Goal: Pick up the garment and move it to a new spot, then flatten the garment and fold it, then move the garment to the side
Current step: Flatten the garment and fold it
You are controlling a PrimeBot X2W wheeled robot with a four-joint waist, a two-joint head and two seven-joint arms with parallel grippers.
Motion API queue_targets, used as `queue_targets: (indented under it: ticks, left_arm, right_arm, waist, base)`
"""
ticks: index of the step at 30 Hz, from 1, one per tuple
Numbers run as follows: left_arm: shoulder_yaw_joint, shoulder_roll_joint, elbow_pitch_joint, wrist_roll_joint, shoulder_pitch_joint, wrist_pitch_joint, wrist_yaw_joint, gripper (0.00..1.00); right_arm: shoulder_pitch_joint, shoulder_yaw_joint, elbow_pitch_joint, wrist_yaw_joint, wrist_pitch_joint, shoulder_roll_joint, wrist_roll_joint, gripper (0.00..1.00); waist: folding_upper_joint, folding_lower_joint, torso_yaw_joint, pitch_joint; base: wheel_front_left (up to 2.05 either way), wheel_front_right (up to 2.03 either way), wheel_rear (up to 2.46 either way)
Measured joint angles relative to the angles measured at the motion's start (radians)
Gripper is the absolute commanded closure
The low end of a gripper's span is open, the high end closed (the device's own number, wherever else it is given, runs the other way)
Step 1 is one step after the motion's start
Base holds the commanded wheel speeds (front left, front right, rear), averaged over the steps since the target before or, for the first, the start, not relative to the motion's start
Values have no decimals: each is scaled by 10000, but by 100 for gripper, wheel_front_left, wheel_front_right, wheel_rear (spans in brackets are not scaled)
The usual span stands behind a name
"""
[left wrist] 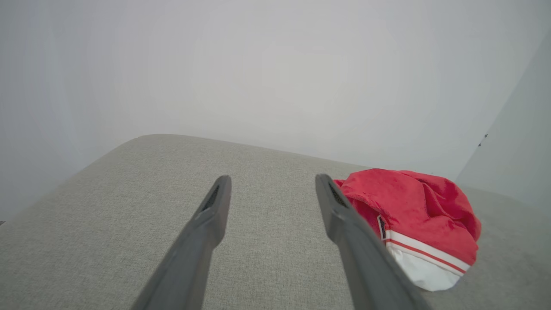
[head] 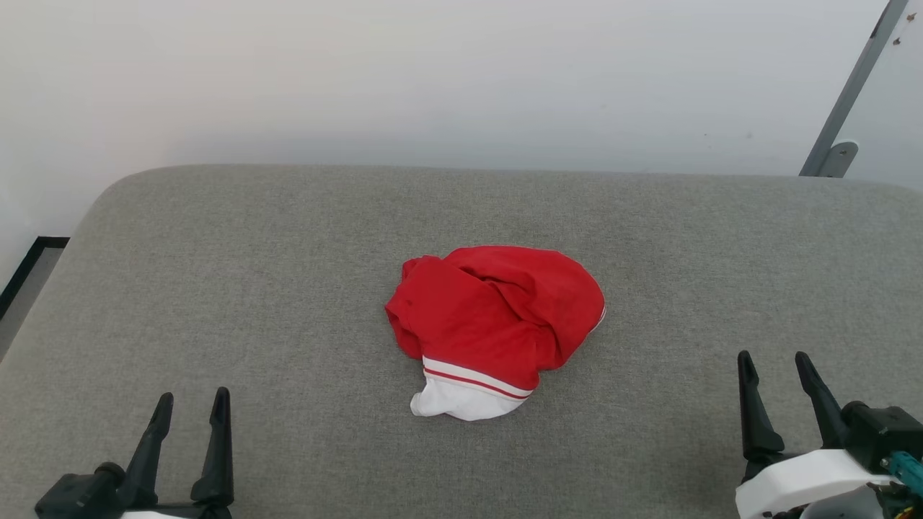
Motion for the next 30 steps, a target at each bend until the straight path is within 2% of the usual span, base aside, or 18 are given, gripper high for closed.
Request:
queue_targets:
  ticks: [7,10,20,28,30]
  left_arm:
    - [-360,186,115,48,-24,2,-2,0]
    - [-809,357,251,-100,-181,435,-2,0]
    - [-2458,917,-52,-1135,-1569,3825,-2,0]
    - [-3361,984,-142,-1641,-2515,6287,0,0]
    - [-3492,989,-21,-1691,-2703,6861,121,0]
  right_arm:
    - [25,84,4,0,12,0,-2,0]
    - [18,123,-10,0,79,0,-42,0]
    - [-310,464,-117,0,219,4,-245,0]
    - [-723,715,-157,0,255,4,-278,0]
    - [-852,790,-155,0,249,4,-290,0]
  waist:
    - [0,0,-27,6]
    - [0,0,-65,24]
    - [-1,0,-380,279]
    - [0,0,-915,721]
    - [0,0,-1078,852]
  base:
    - [0,0,0]
    - [0,0,0]
    - [0,0,0]
    - [0,0,0]
    - [0,0,0]
